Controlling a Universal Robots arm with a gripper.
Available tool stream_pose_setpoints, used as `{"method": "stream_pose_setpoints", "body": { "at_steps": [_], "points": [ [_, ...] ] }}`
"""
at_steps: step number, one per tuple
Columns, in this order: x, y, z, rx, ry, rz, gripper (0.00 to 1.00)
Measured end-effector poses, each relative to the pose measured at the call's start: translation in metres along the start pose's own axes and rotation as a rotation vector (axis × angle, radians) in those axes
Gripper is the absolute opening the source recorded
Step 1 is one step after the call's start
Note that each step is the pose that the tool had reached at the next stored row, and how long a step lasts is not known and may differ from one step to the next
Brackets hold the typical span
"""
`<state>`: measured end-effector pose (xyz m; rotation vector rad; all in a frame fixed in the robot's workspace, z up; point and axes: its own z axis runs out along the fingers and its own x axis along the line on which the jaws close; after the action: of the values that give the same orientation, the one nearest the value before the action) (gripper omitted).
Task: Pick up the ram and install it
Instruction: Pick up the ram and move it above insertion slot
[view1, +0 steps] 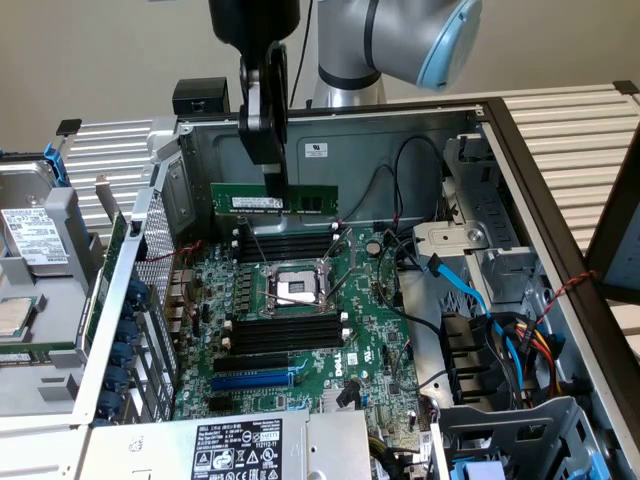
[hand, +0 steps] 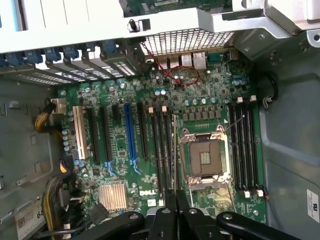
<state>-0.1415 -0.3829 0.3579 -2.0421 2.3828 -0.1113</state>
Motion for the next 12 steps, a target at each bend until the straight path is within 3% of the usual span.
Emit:
{"method": "stream_pose_setpoints", "body": {
  "at_steps": [6, 12],
  "points": [
    [-0.003, -0.0113, 0.0026, 0.0003, 0.0007, 0.0, 0.12],
    [-0.003, -0.0132, 0.0033, 0.0011, 0.0014, -0.015, 0.12]
  ]
}}
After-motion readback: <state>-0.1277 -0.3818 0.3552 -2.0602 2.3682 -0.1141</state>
